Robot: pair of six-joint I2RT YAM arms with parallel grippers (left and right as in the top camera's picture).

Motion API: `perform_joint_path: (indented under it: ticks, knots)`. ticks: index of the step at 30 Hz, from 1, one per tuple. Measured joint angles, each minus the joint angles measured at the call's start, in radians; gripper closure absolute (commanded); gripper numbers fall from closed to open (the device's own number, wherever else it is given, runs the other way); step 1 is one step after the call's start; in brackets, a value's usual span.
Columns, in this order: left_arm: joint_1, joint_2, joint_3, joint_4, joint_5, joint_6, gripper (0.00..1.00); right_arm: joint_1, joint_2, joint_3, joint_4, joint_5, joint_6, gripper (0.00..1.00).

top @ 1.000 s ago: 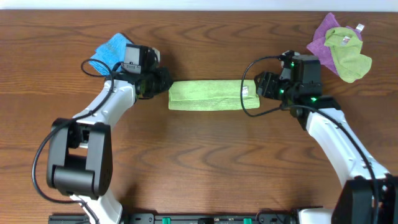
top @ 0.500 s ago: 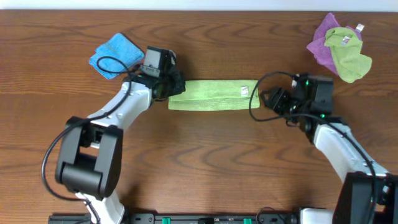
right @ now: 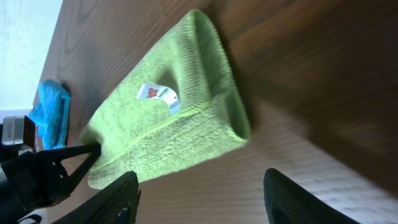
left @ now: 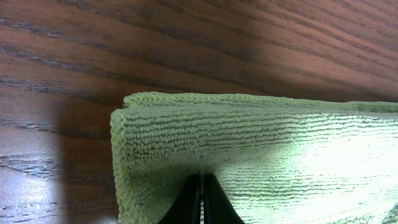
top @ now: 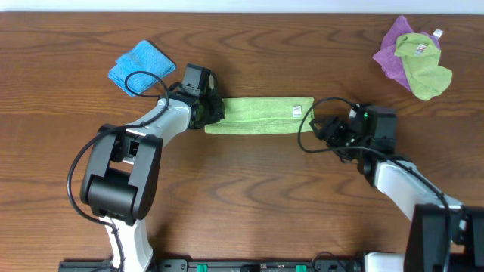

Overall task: Fold the cloth
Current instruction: 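Hold the left end and fold the right end toward the left gripper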

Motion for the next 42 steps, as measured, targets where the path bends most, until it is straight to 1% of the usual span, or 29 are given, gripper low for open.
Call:
perform_joint_path:
  ticks: [9, 16, 20, 22, 26, 29, 30, 31, 34, 37, 42]
  knots:
    - [0.0, 0.0, 0.0, -0.003, 0.001, 0.0, 0.94, 0.047, 0.168, -0.002, 0.185, 0.016, 0.079, 0.37]
    - [0.0, 0.0, 0.005, -0.017, 0.001, 0.0, 0.94, 0.052, 0.248, 0.006, 0.349, 0.001, 0.148, 0.36]
    - [0.0, 0.0, 0.007, -0.025, 0.001, 0.0, 0.94, 0.079, 0.301, 0.015, 0.453, 0.017, 0.187, 0.39]
    - [0.0, 0.0, 0.007, -0.027, 0.001, 0.0, 0.95, 0.094, 0.321, 0.018, 0.49, 0.03, 0.198, 0.44]
    - [0.0, 0.0, 0.009, -0.034, 0.001, 0.0, 0.95, 0.129, 0.36, 0.025, 0.531, 0.083, 0.22, 0.69]
    - [0.0, 0.0, 0.011, -0.041, 0.001, 0.0, 0.94, 0.145, 0.378, 0.025, 0.554, 0.117, 0.212, 0.91]
    - [0.0, 0.0, 0.011, -0.042, 0.001, 0.0, 0.95, 0.15, 0.384, 0.023, 0.564, 0.129, 0.203, 0.96]
    - [0.0, 0.0, 0.011, -0.044, 0.001, 0.0, 0.94, 0.155, 0.39, 0.019, 0.579, 0.141, 0.192, 0.99]
    - [0.0, 0.0, 0.015, -0.057, 0.001, 0.0, 0.94, 0.16, 0.412, 0.008, 0.658, 0.161, 0.142, 0.99]
    - [0.0, 0.0, 0.02, -0.075, 0.002, 0.0, 0.95, 0.159, 0.414, 0.005, 0.699, 0.152, 0.105, 0.99]
    - [0.0, 0.0, 0.023, -0.09, 0.005, 0.0, 0.95, 0.159, 0.37, 0.006, 0.681, 0.129, 0.058, 0.99]
